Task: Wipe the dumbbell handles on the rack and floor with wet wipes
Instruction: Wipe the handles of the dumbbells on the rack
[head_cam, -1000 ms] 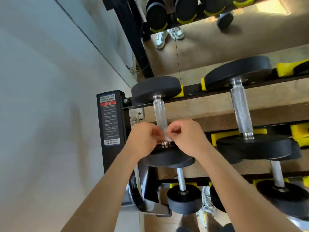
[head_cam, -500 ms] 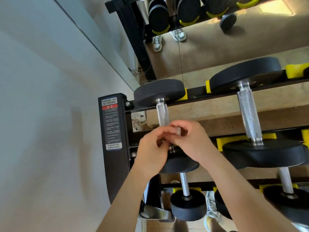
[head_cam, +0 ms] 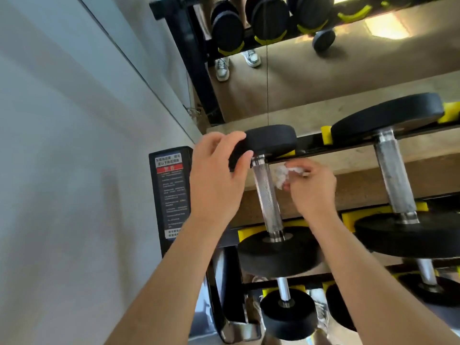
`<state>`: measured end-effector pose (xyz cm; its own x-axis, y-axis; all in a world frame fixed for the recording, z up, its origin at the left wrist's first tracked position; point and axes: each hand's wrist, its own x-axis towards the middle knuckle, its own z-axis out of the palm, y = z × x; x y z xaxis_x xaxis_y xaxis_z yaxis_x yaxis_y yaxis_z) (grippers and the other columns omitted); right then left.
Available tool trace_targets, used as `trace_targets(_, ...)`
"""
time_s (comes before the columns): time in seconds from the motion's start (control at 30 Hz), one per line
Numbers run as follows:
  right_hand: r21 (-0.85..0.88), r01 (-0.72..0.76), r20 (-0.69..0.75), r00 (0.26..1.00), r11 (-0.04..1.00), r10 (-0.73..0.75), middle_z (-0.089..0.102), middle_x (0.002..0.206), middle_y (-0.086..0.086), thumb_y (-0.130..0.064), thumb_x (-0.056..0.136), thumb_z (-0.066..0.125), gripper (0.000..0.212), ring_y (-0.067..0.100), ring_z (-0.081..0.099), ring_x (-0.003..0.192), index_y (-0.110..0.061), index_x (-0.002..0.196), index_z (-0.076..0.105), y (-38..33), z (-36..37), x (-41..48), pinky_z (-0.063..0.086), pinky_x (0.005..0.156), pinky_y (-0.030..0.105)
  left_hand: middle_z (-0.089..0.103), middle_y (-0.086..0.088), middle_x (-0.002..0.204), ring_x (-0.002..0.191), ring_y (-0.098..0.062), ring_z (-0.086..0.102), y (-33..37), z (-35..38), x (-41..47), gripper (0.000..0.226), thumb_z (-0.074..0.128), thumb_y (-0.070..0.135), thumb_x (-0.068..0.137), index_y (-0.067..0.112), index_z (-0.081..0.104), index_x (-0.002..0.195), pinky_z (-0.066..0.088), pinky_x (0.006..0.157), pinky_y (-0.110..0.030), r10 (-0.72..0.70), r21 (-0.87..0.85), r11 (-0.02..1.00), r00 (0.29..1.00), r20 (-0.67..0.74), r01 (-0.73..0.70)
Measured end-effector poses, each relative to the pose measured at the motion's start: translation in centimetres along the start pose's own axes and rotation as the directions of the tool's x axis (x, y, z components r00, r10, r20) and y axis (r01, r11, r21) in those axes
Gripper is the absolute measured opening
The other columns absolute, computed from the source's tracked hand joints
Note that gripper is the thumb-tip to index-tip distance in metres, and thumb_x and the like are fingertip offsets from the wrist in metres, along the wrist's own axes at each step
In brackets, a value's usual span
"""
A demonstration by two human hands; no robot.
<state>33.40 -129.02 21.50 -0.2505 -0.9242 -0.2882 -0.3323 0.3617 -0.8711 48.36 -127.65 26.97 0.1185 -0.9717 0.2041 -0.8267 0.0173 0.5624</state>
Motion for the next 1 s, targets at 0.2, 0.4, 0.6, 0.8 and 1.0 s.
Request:
trace_targets(0.2, -0.154, 0.319, 0.187, 0.939, 0.935, -0.289, 0.058, 0.112, -0.017, -0.013, 0.098, 0.052, 0.029, -0.003, 0.053, 0.1, -0.022, 0.123, 0.064, -2.1, 0.7, -2.9, 0.035, 0.08, 0.0, 0.043, 0.012, 0.11, 0.104, -0.005, 0.046, -1.5, 0.9, 0.9, 0.027, 0.067, 0.031, 0.088, 0.03, 0.061, 0.114, 0.052, 0.084, -0.028, 0.015, -0.173, 0.985, 0.999, -0.047, -0.023)
trace_targets(0.4, -0.188, 0.223, 0.007, 0.974, 0.957, -0.226, 0.068, 0.092, -0.01, -0.02, 0.094, 0.061, 0.016, 0.006, 0.062, 0.086, -0.022, 0.106, 0.07, -2.6, 1.4, -1.2, 0.05, 0.079, 0.023, 0.048, 0.011, 0.108, 0.102, -0.001, 0.048, -1.6, 0.9, 0.5, 0.029, 0.069, 0.03, 0.087, 0.035, 0.064, 0.115, 0.042, 0.084, -0.01, -0.074, -0.279, 0.959, 0.996, -0.044, 0.059)
trace_targets(0.6, -0.409, 0.181, 0.236, 0.968, 0.894, -0.088, 0.058, 0.084, -0.016, -0.019, 0.094, 0.06, 0.01, -0.004, 0.052, 0.075, -0.028, 0.09, 0.063, -0.7, -1.1, -3.3, 0.034, 0.058, 0.009, 0.052, 0.008, 0.108, 0.097, -0.003, 0.049, -1.9, 0.8, -0.1, 0.034, 0.069, 0.023, 0.088, 0.03, 0.065, 0.12, 0.041, 0.081, -0.006, -0.07, -0.298, 0.953, 0.995, -0.074, 0.045)
trace_targets(0.8, -0.154, 0.113, 0.102, 0.99, 0.982, -0.098, 0.063, 0.088, -0.01, -0.014, 0.094, 0.058, 0.012, 0.003, 0.057, 0.084, -0.023, 0.093, 0.066, -2.7, 0.8, -0.6, 0.043, 0.068, 0.015, 0.051, 0.01, 0.113, 0.104, -0.003, 0.048, -2.1, 1.1, -0.4, 0.036, 0.066, 0.025, 0.089, 0.029, 0.064, 0.125, 0.044, 0.091, -0.015, -0.059, -0.275, 0.961, 0.996, -0.069, 0.038)
trace_targets(1.0, -0.414, 0.22, 0.3, 0.949, 0.883, -0.096, 0.058, 0.083, -0.016, -0.024, 0.091, 0.063, 0.005, -0.005, 0.053, 0.077, -0.028, 0.09, 0.065, -0.5, -1.9, -4.3, 0.037, 0.063, 0.01, 0.034, 0.019, 0.144, 0.132, 0.009, 0.029, -1.1, 0.8, -6.9, 0.042, 0.054, 0.041, 0.091, 0.044, 0.048, 0.133, 0.035, 0.105, -0.018, -0.045, -0.253, 0.963, 0.981, 0.188, 0.093)
